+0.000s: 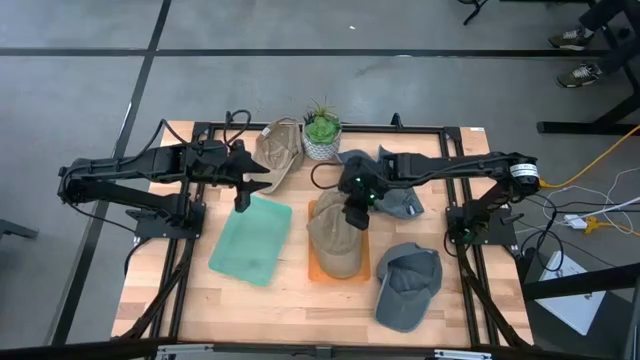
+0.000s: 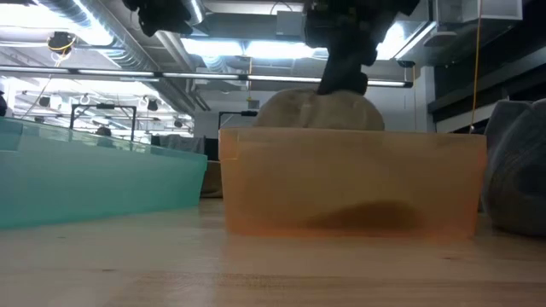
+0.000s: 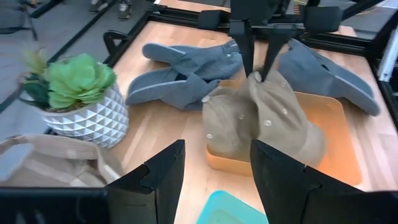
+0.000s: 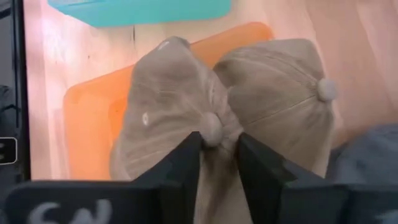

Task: Pick & Place hat
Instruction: Put the left brown cap into the orange bin, then put the brown cap into the orange bin

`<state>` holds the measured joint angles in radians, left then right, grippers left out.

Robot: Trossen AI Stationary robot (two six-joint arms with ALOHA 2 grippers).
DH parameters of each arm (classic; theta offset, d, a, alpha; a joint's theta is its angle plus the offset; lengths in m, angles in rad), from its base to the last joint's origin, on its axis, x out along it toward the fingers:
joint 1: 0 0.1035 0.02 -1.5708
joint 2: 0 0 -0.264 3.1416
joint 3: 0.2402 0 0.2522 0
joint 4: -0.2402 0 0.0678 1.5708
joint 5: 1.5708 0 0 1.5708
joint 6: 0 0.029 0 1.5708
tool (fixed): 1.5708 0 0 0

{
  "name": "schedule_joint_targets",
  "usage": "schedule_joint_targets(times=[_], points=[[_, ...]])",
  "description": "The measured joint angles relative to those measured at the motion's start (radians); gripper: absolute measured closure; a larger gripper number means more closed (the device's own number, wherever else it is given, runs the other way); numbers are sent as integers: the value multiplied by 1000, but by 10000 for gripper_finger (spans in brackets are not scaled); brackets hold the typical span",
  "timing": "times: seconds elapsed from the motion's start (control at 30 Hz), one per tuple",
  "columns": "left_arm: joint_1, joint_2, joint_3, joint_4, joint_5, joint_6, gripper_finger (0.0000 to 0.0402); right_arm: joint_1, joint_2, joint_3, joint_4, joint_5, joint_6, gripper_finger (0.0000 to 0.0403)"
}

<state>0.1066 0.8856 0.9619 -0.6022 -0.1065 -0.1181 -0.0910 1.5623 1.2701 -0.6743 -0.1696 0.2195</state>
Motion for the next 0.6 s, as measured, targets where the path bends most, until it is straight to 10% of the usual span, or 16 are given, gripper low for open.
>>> schedule_joint_targets(times=[0.37, 0.6], points=[[0, 6, 0, 2, -19, 0, 224, -50, 0, 47, -115, 9, -19, 181], [0, 138, 0, -16, -196, -78, 224, -53, -1, 146, -247, 218, -73, 179]])
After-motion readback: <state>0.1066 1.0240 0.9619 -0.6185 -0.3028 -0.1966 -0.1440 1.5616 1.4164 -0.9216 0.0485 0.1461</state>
